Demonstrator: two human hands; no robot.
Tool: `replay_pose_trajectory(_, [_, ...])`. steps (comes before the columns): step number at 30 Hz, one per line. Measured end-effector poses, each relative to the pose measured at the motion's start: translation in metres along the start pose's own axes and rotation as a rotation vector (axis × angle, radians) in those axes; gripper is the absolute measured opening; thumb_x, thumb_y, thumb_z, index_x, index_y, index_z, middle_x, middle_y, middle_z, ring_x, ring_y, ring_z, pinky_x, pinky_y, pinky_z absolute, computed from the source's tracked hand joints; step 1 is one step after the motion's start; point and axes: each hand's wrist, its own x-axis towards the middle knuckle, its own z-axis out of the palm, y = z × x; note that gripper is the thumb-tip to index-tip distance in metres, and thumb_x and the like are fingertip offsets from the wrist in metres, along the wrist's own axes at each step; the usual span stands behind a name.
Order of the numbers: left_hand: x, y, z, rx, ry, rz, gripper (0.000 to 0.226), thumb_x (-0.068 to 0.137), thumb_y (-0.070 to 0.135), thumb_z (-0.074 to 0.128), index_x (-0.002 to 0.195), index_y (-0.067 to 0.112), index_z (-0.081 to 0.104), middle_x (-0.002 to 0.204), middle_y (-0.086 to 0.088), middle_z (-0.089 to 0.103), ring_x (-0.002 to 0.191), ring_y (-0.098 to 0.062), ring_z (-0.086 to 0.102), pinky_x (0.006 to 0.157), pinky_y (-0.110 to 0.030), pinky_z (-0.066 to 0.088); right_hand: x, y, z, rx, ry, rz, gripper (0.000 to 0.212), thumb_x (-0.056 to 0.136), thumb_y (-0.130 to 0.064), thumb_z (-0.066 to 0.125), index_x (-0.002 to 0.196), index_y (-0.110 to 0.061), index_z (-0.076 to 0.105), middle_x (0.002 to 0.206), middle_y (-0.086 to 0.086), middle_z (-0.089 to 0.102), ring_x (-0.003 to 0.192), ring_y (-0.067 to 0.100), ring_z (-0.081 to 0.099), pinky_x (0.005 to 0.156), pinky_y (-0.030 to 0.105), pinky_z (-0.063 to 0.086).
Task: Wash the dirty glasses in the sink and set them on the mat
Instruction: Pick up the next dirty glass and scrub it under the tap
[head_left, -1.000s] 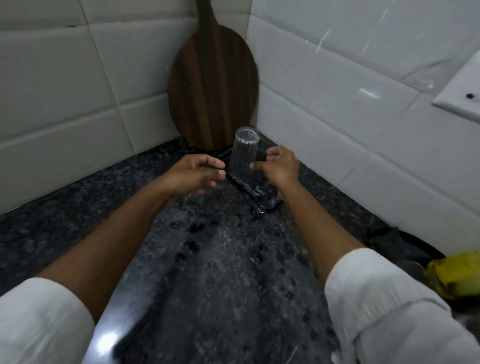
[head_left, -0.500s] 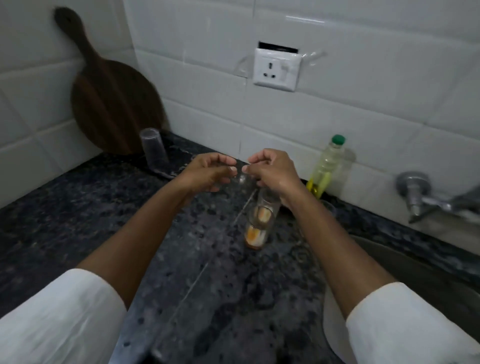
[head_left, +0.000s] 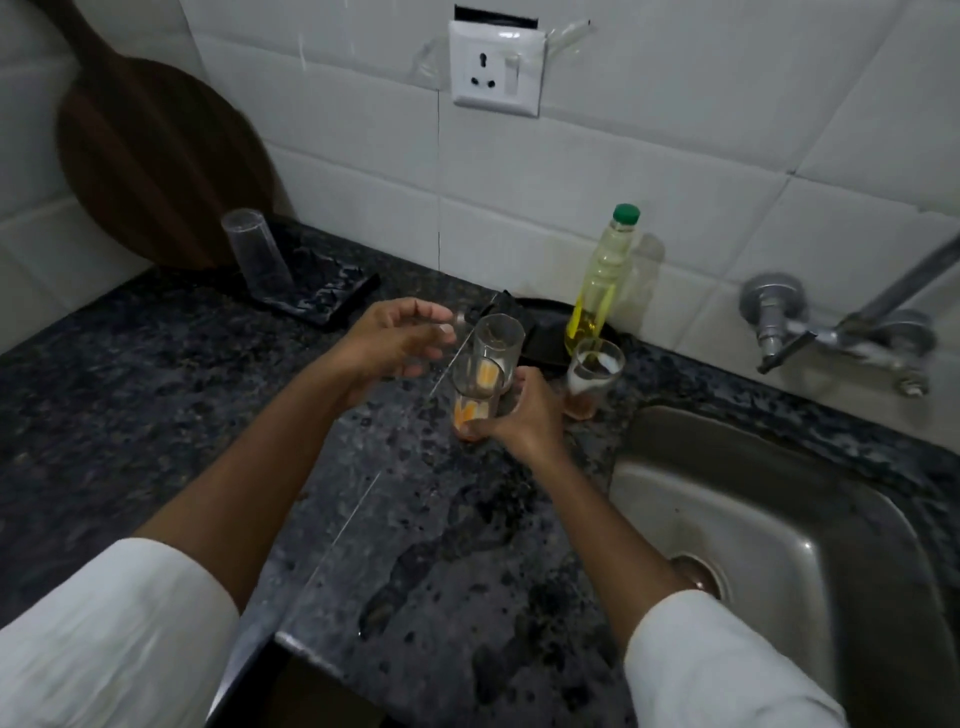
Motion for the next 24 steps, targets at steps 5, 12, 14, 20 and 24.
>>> replay_pose_trajectory(5, [0.011,-0.014,-0.017,-0.071,0.048,0.007,0.014,0.093,0.021,0.066,0.105,0.025,0.066,0.105,-0.001,0.076,0.09,-0.015,0.067,0.08,-0.035,0.051,0.004,0.002,0.049,0.061,0.21,0.001,0.085,0.051,-0.052,0.09,0.122,-0.019,0.054,0.119,0.001,0.061,0.109,0.019,0.058,0.086,0.037,0.051])
replay_pose_trajectory(12, [0.034,-0.008,0.004,-0.026,-0.039,0.024,0.012,0.091,0.018,0.066,0.099,0.026,0.066,0.106,-0.004,0.075,0.083,-0.012,0.065,0.071,-0.028,0.048,-0.006,0.01,0.036,0.184,0.429,-0.004,0.053,0.058,-0.041,0.089,0.1,-0.024,0.062,0.094,-0.012,0.068,0.085,-0.003,0.062,0.073,0.026,0.055])
replay_pose_trajectory(14, [0.042,0.0,0.031,-0.041,-0.104,0.036,0.014,0.091,0.016,0.066,0.101,0.025,0.066,0.106,-0.006,0.075,0.083,-0.011,0.065,0.073,-0.029,0.048,-0.017,0.013,0.006,0.195,0.481,-0.02,0.051,0.057,-0.037,0.092,0.094,-0.03,0.058,0.085,-0.025,0.058,0.079,-0.017,0.056,0.068,0.006,0.044])
replay_pose_trajectory(20, [0.052,0.039,0.158,-0.057,-0.374,0.071,0.017,0.086,0.013,0.07,0.101,0.02,0.065,0.101,-0.011,0.072,0.081,-0.017,0.064,0.078,-0.036,0.049,-0.056,0.051,-0.115,0.142,0.685,0.043,0.053,0.051,-0.038,0.093,0.092,-0.028,0.062,0.085,-0.012,0.067,0.081,0.009,0.066,0.073,0.026,0.054])
replay_pose_trajectory(24, [0.055,0.053,0.244,0.039,-0.36,0.126,0.033,0.082,0.017,0.077,0.108,0.025,0.058,0.099,-0.006,0.071,0.081,-0.014,0.065,0.069,-0.03,0.049,-0.078,0.089,-0.188,0.075,0.769,0.121,0.05,0.051,-0.034,0.094,0.085,-0.027,0.059,0.077,-0.016,0.061,0.072,0.008,0.061,0.069,0.026,0.05])
